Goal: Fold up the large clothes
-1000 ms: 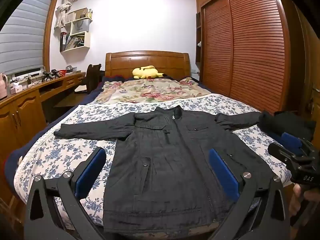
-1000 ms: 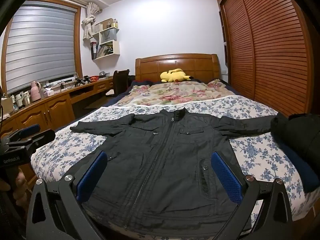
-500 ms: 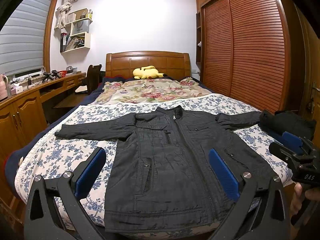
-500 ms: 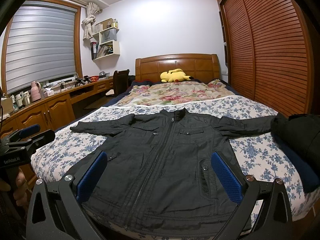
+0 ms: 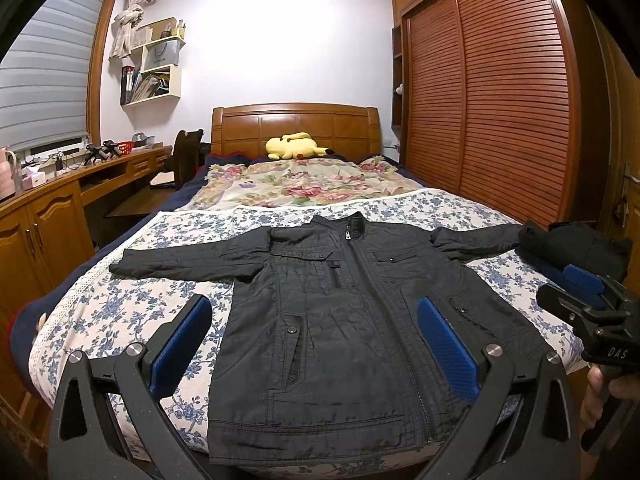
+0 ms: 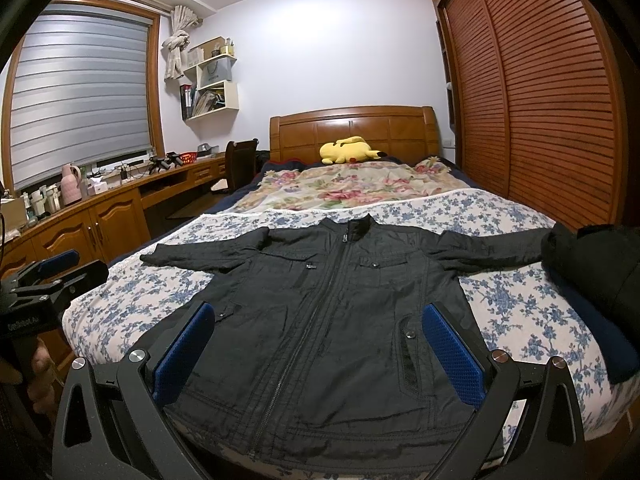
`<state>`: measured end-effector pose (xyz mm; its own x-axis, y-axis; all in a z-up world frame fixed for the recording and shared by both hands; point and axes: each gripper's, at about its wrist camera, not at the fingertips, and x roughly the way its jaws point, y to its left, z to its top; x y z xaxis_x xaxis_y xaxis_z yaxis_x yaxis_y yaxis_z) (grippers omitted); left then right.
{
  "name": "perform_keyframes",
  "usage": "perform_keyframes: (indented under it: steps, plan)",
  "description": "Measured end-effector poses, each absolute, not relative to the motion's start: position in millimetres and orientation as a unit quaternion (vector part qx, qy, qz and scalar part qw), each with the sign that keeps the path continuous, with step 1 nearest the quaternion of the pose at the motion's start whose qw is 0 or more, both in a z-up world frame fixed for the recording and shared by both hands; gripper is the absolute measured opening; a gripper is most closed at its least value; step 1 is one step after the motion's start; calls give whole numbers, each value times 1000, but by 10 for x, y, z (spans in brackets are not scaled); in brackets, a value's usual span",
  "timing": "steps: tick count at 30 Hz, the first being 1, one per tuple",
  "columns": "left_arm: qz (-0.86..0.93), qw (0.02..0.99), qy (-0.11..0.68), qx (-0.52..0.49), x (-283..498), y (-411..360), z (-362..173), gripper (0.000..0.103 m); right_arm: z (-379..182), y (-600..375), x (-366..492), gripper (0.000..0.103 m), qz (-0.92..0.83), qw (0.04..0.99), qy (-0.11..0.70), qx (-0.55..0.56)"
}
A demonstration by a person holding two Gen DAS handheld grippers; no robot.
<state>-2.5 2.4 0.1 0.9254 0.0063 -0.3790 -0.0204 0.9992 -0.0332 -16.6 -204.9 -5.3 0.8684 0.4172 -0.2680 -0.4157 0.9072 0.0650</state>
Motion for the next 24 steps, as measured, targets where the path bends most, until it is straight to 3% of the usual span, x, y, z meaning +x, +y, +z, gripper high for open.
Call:
perform_keyframes:
  steps: [24]
  plan:
    - [6,982,188,-15,-56,5,43,103,-46,-2061,-181,103,216,967,136,3]
